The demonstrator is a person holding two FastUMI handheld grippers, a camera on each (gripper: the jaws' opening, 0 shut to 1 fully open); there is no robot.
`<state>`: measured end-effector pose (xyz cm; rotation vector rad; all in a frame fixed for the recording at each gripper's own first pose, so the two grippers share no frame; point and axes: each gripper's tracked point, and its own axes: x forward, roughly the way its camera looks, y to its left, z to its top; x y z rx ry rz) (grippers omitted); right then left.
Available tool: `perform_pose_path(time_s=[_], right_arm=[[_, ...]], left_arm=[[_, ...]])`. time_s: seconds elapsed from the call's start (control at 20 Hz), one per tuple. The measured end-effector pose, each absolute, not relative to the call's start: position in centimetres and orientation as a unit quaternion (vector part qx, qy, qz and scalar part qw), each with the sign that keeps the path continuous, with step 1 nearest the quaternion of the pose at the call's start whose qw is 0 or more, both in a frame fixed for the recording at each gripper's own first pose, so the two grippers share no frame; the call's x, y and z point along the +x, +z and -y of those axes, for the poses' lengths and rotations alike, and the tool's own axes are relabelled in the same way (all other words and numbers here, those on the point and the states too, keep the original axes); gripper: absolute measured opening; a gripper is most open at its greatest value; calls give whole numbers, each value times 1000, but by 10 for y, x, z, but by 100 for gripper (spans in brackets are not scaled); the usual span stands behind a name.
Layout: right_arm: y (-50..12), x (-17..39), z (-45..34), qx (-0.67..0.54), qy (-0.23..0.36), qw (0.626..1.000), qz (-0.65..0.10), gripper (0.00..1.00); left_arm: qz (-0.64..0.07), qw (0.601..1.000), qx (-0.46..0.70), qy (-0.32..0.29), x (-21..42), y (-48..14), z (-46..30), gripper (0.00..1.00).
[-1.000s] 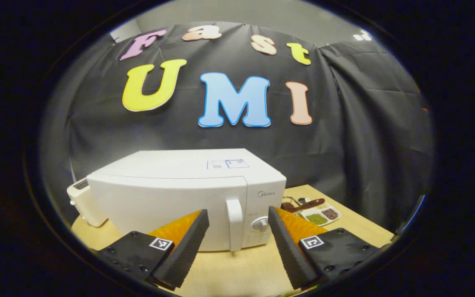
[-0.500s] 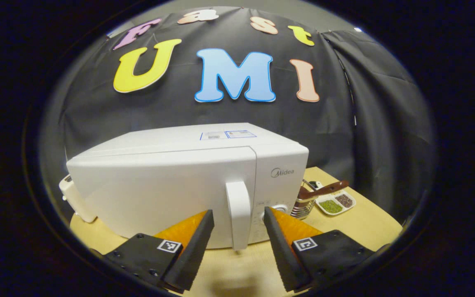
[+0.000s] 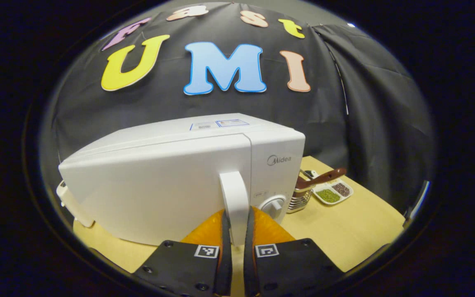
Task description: Open the microwave oven with the left hand, put the food in, and close the microwave oven.
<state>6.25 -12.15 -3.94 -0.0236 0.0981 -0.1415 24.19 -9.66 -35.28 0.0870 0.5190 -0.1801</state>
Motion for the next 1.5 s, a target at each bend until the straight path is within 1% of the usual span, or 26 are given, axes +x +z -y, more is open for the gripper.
perform_pose_path(time_s=[0.05,0.25,0.55,0.6,0.65,0.75,0.95,1.05,1.15,1.25,1.35,1.4,1.5], right_arm=[[-38,64,120,-13,-69,996,-47,96],[-38,67,114,-13,-63,997,-46,96],[-41,70,105,-18,-54,997,-52,96],[-43,69,104,-21,-54,997,-54,96],[-44,69,103,-22,-53,997,-55,96],[-47,70,97,-9,-46,997,-59,96],[-57,74,71,7,-12,997,-73,96],[-58,73,55,10,16,997,-73,96],[-67,69,39,10,48,995,-86,96],[-80,64,29,4,70,992,-107,96],[-91,61,23,2,77,990,-122,97],[-96,60,21,-1,76,989,-127,96],[-106,59,15,-2,83,987,-138,96]], left_arm=[[-260,961,44,-90,241,-351,95,17],[-269,957,37,-102,241,-352,96,11],[-280,954,18,-101,233,-350,96,11],[-284,953,17,-105,219,-353,96,10],[-276,954,25,-114,203,-351,94,12],[-272,952,28,-135,171,-346,90,11],[-285,941,29,-181,118,-335,74,11],[-290,936,28,-198,97,-334,62,11],[-294,932,29,-208,75,-332,50,10],[-296,930,38,-214,53,-326,35,12],[-298,928,47,-218,31,-324,19,12],[-300,927,50,-220,21,-322,10,14],[-305,925,53,-222,1,-320,-10,13]])
